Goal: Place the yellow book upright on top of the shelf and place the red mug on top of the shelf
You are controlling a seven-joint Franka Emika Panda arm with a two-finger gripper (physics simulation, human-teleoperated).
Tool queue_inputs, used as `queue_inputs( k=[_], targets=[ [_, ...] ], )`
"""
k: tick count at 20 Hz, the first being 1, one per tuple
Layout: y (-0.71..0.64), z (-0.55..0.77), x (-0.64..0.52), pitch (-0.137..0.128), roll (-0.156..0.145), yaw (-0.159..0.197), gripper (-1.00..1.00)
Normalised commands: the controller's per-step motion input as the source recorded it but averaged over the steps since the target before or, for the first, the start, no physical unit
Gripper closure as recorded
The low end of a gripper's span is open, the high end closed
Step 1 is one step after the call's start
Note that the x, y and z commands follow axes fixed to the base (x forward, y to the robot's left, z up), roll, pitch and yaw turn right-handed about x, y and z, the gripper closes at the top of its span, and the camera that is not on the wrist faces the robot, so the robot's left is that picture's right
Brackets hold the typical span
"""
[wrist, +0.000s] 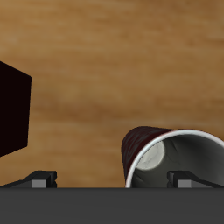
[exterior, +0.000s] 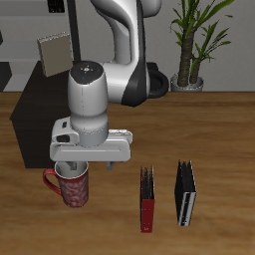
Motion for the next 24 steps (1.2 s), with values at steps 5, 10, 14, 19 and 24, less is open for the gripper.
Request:
queue_inputs(
  k=[5,10,14,19,24],
  targets=[
    [-0.05,-0.37,0.05,0.062,0.014,-0.039,-1.00],
    [-0.05,-0.12,0.00,0.021,-0.013,-0.018,-1.00],
    [-0.08,-0.14,-0.03,0.036,-0.005,-0.042,1.00],
    [0.00,0.09,-0.12,-0.010,0.008,-0.019,1.00],
    [-0.01,0.13,-0.08,-0.011,0.001,0.013,1.00]
  ],
)
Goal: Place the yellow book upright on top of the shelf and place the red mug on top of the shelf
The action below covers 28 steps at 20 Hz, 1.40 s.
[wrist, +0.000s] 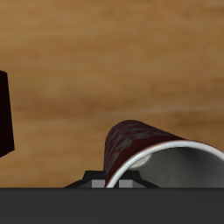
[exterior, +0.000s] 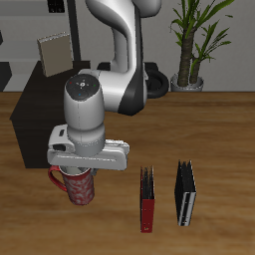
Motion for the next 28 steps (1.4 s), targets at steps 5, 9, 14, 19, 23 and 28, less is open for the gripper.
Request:
queue_inputs(
  k=[5,9,14,19,23,28],
  targets=[
    [0.06,0.38,-0.14,-0.060,0.011,0.038,1.00],
    [0.13,0.77,-0.29,-0.112,0.025,0.021,1.00],
    [0.08,0.87,-0.32,-0.114,0.005,0.001,1.00],
    [0.08,0.82,-0.38,-0.117,0.009,0.003,1.00],
    [-0.03,0.56,-0.41,-0.077,-0.009,-0.047,1.00],
    [-0.14,0.34,-0.43,-0.045,-0.034,-0.056,1.00]
  ],
)
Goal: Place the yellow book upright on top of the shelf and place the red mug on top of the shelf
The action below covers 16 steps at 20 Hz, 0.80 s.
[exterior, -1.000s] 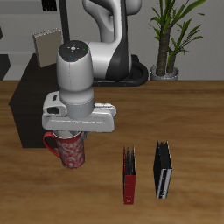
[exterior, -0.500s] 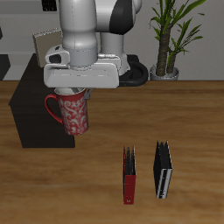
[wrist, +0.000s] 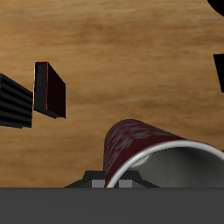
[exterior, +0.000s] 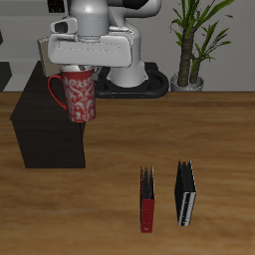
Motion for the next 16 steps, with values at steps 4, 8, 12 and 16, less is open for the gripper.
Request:
queue_inputs(
  k=[4,8,12,16],
  targets=[
    [-0.02,0.30,-0.47,-0.039,0.012,-0.052,1.00],
    [-0.03,0.17,-0.29,-0.025,-0.018,-0.018,1.00],
    [-0.01,0.16,-0.38,-0.019,0.010,-0.029,1.00],
    [-0.05,0.19,-0.36,-0.041,0.015,-0.034,1.00]
  ],
)
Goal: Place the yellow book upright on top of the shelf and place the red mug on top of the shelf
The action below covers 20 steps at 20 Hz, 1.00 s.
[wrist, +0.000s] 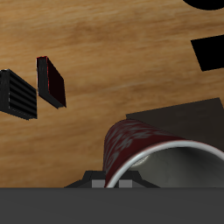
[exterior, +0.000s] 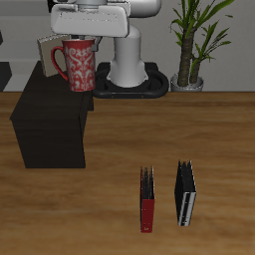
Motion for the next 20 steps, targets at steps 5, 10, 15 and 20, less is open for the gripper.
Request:
queue_inputs(
  k=[5,10,15,20],
  targets=[
    [-0.29,0.14,-0.24,-0.011,-0.004,-0.043,1.00],
    [-0.38,0.09,-0.06,0.006,-0.023,-0.030,1.00],
    [-0.37,-0.04,0.16,0.070,-0.028,-0.037,1.00],
    [-0.18,-0.11,0.18,0.062,-0.006,-0.030,1.00]
  ],
)
